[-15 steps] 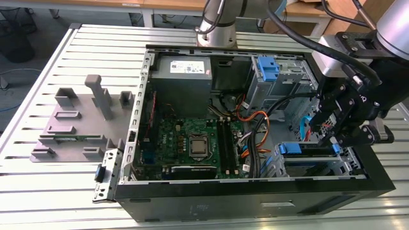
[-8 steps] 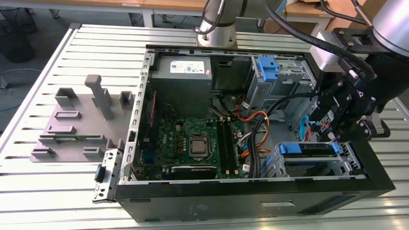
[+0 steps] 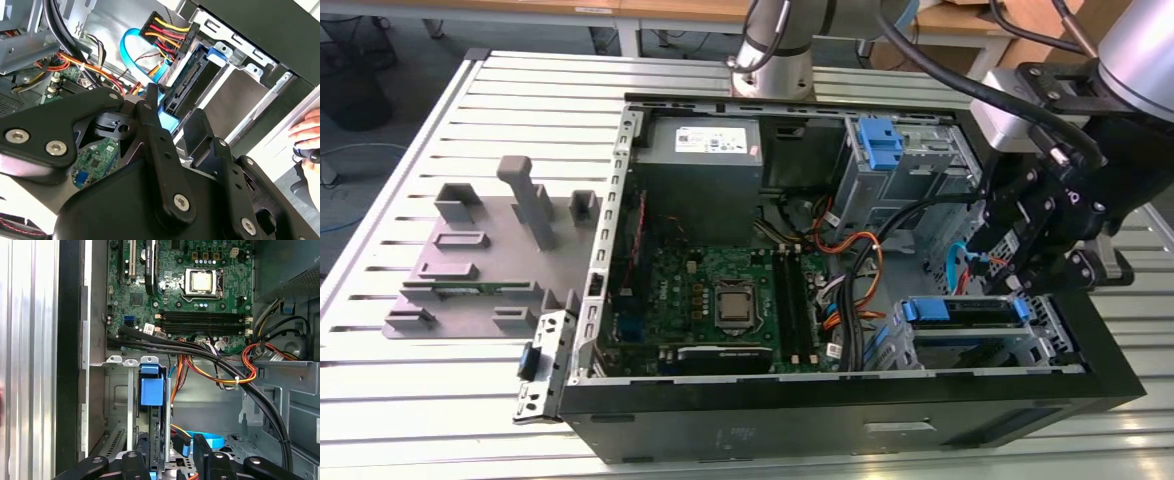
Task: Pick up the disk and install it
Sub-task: 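Insert the first disk wire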
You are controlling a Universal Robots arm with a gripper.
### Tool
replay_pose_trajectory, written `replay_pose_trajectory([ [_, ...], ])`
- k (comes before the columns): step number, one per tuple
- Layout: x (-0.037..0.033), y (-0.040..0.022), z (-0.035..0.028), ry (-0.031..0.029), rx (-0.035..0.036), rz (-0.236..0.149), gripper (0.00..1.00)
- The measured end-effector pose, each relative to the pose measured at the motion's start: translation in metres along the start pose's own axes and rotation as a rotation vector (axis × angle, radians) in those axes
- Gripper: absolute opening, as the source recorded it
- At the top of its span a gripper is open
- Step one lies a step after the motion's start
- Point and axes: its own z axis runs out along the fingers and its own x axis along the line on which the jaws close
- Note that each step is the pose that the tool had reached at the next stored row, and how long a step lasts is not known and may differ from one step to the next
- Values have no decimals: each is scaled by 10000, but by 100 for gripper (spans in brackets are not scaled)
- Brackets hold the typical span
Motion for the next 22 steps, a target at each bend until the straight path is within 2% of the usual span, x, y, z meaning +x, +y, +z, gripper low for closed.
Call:
replay_pose_trajectory([
  [6, 2, -11, 81, 1, 0, 0, 48],
  [20, 3, -22, 102, 12, 0, 0, 48],
  [21, 3, -22, 102, 12, 0, 0, 47],
  [22, 3, -22, 103, 11, 0, 0, 40],
])
